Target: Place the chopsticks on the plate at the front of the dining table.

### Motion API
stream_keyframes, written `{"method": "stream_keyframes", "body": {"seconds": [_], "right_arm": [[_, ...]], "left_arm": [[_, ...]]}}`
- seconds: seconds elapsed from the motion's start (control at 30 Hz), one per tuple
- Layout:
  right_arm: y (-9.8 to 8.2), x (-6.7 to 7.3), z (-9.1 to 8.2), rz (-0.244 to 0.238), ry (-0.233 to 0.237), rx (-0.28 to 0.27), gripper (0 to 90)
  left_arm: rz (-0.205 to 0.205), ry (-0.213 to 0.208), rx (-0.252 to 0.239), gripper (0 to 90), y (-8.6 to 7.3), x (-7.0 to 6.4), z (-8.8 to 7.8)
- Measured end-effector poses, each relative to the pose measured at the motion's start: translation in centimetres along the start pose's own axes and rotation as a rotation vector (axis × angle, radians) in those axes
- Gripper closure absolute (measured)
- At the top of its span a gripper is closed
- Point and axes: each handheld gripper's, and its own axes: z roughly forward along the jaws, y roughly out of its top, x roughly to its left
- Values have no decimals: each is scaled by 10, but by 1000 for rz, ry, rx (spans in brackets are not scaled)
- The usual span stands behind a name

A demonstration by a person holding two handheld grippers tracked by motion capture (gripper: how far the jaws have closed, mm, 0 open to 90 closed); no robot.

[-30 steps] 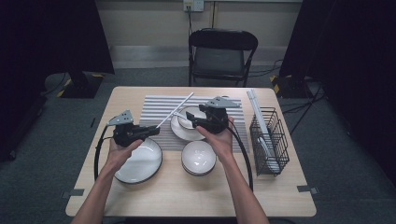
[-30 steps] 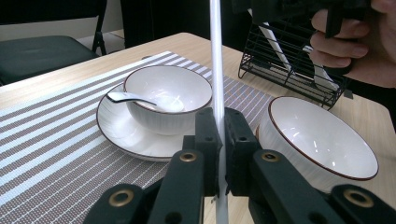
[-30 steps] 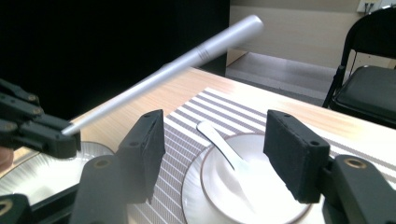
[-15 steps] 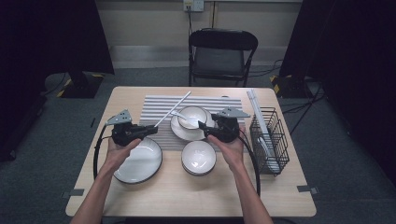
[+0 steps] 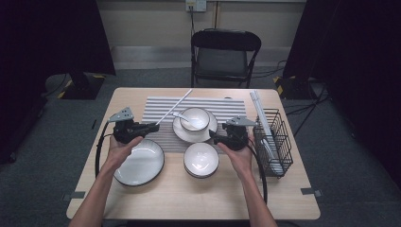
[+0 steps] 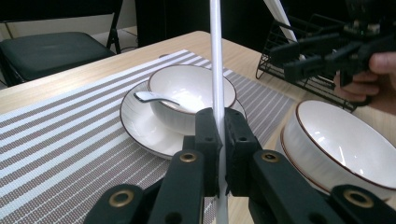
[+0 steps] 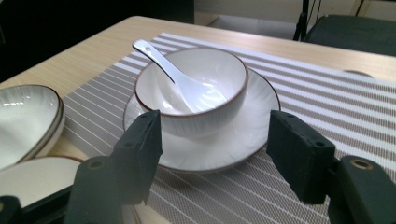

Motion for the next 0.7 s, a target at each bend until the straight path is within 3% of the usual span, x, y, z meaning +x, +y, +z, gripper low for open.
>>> {"method": "stream_keyframes", "body": {"seconds": [0.1,0.4,0.43,0.5,0.7], "right_arm": [[-5,-3,1,9,-9,16,348],[-18,-12,5,26,-36,37,346],[-19,-13,5,26,-43,43,345],[-21,-14,6,31,-49,44,345],[-29,-19,9,49,-63,58,344]], "left_arm": [[6,11,19,861,1,4,4],[-12,21,15,861,14,18,9],[-4,56,3,861,16,19,10],[-34,42,-12,861,19,24,11],[-25,54,12,861,29,31,21]]}}
